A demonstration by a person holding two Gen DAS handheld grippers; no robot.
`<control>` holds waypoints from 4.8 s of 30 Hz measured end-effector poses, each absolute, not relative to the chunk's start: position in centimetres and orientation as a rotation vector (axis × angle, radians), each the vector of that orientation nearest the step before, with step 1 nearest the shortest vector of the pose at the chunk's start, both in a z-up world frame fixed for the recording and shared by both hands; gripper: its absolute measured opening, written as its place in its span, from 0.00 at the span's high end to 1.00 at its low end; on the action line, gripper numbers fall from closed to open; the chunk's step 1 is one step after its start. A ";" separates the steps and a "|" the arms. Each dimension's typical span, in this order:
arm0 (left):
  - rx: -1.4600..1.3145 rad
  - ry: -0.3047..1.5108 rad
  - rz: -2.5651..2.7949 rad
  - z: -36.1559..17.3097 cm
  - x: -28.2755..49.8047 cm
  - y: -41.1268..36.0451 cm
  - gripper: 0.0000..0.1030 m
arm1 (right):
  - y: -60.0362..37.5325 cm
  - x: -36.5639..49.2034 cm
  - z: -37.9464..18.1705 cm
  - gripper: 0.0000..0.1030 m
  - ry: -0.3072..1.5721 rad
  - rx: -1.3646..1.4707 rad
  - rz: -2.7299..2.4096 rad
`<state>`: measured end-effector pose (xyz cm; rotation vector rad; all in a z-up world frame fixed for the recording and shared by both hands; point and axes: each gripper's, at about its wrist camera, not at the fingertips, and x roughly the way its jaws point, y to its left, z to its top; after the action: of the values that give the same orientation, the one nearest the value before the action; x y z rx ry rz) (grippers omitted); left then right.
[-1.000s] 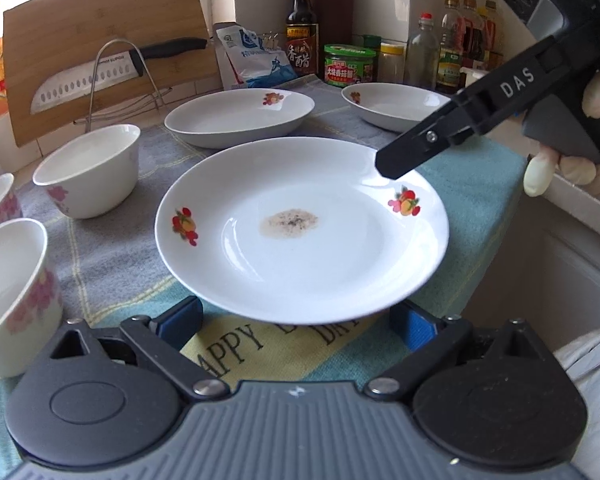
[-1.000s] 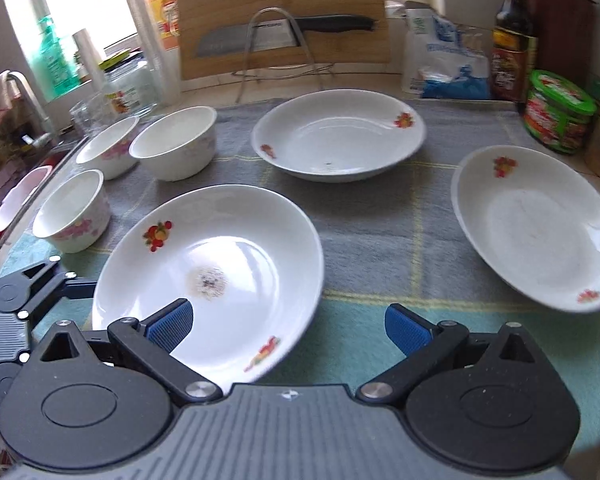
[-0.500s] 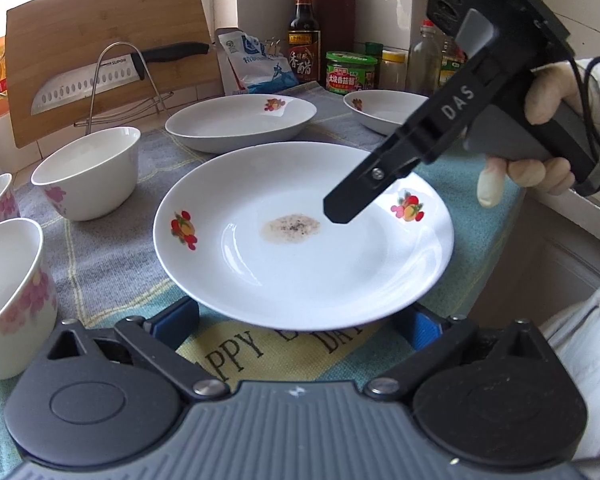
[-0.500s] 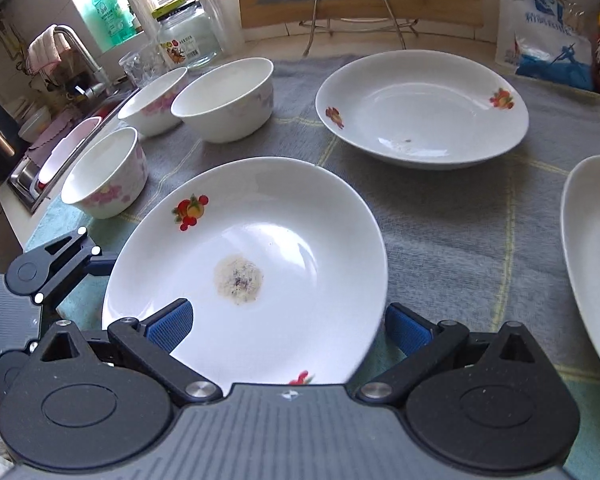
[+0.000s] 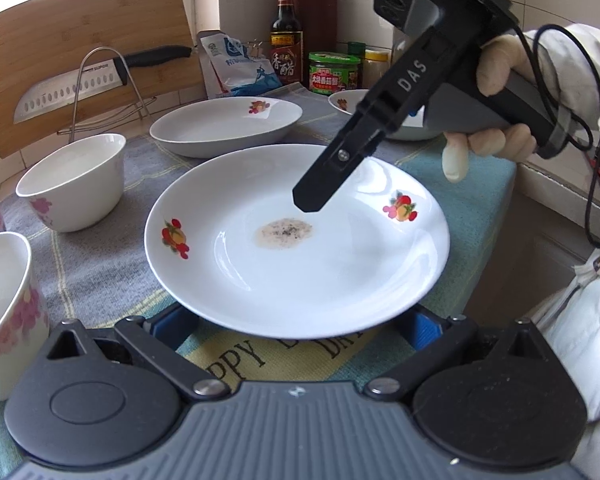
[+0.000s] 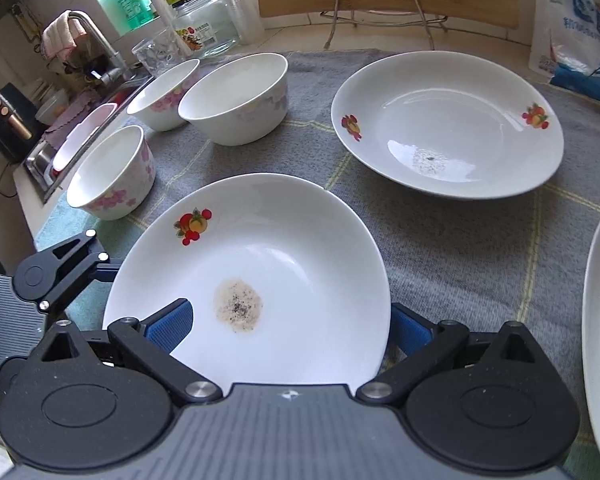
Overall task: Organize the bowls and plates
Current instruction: 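Lift the stained plate with the right tool toward another white plate, then lower the stained plate onto the other white plate with the right tool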
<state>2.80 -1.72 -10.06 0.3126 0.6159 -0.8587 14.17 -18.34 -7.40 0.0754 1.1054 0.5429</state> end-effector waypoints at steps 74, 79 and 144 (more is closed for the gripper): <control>0.365 0.630 -1.052 -4.8 10.4 -13.3 0.03 | -33.6 18.2 -2.1 0.06 1.142 0.327 0.487; 0.382 0.617 -1.094 -4.8 11.6 -16.1 0.03 | -36.7 18.0 -2.0 0.06 1.125 0.350 0.441; 0.463 0.676 -1.169 -6.9 14.9 -24.8 0.02 | -46.1 16.0 -4.3 0.06 1.092 0.463 0.257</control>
<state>14.86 -24.78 -6.92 0.4629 0.6764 -1.1689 15.97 -46.10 -4.33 0.4634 1.0919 0.2570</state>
